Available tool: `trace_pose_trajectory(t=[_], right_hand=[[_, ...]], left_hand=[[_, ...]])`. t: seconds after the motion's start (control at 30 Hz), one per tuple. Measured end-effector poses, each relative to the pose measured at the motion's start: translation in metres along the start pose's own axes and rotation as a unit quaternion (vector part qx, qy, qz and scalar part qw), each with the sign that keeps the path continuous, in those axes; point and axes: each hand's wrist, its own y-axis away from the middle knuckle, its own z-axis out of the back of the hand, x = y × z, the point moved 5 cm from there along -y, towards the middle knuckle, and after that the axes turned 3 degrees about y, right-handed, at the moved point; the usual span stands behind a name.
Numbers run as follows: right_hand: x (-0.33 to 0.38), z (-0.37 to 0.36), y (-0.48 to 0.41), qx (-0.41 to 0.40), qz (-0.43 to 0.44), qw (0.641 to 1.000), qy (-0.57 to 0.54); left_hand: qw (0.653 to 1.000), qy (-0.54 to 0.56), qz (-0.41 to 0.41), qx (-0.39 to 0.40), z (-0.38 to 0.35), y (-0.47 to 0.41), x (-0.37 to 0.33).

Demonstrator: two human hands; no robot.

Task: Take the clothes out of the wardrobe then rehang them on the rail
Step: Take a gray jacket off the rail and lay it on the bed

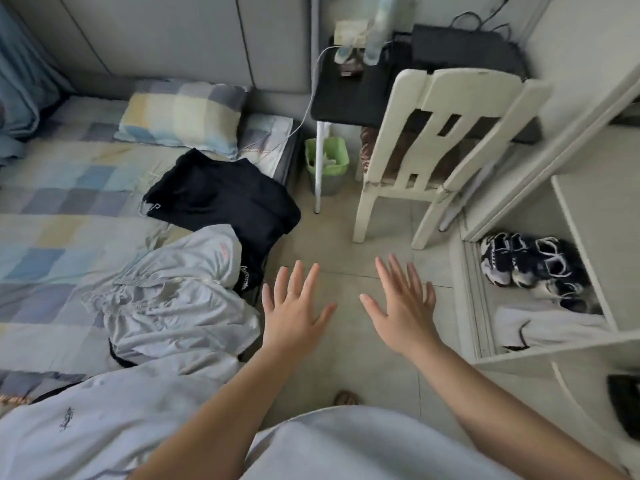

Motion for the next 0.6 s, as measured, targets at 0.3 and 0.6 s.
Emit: trace_pose_trajectory(t=[0.3, 0.6], right_hand=[[-0.128, 0.041, -0.003, -0.049, -0.139, 0.988, -0.035], [-0.208, 0.082, -0.044, -0.116, -0.282, 0.952, -0.010]], left_hand=[[0.985, -0.026, -0.152, 0.080, -0.038, -0.081, -0.142], [0.942, -0.046, -0.296, 0.151, -0.071, -0.196, -0.249]])
